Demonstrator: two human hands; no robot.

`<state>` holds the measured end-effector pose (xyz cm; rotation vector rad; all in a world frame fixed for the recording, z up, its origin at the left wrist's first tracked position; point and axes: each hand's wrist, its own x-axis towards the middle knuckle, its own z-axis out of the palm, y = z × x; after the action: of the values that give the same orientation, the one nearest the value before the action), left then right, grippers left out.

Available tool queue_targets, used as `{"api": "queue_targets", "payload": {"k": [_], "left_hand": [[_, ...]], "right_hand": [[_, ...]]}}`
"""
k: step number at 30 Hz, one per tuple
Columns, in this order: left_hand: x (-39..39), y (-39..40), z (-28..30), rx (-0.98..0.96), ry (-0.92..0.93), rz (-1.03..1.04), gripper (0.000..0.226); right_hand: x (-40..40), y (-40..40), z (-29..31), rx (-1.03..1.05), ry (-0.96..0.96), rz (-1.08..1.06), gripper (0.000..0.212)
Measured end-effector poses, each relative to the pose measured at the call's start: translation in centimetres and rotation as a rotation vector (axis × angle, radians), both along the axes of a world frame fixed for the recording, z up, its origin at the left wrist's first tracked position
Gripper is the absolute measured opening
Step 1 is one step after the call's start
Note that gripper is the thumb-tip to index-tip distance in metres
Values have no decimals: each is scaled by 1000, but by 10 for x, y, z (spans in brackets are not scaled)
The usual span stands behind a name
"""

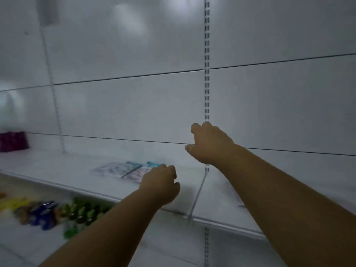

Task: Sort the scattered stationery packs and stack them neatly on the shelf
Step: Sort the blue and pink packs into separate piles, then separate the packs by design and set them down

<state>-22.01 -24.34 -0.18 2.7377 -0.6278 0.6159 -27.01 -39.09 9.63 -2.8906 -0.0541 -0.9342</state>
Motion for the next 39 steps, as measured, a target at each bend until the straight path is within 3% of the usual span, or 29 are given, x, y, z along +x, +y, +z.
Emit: {"api": "queue_targets", "payload": {"k": [5, 9, 16, 20, 24, 30, 33, 35, 37, 39], "left_hand": [[30, 125, -8, -17, 56, 154, 30], [68, 172, -14, -38, 43, 199, 35], [160, 202, -26, -54, 48, 229, 34], [207, 217, -23, 14, 32, 360, 39], [245, 224, -19, 55, 209, 476, 40], [283, 234, -15, 128, 366, 447, 57], [293, 241, -12, 74, 423, 350, 53], [297, 248, -7, -17, 406, 284, 36], [300, 259, -1, -199, 361, 222, 12], [300, 271, 1, -415, 318, 128, 8]], "right_hand": [[51, 115, 0, 19, 6, 112, 46], [87, 157, -4, -11, 35, 132, 47], [173, 193, -9, -55, 68, 136, 50], [217, 208, -11, -37, 101, 144, 49], [245, 219, -17, -54, 146, 121, 46], [263, 227, -26, -33, 150, 38, 47], [266, 233, -32, -9, 179, -37, 46], [267, 237, -35, 4, 199, -82, 47], [267, 243, -40, 25, 208, -127, 47], [267, 249, -47, 49, 234, -179, 46]]}}
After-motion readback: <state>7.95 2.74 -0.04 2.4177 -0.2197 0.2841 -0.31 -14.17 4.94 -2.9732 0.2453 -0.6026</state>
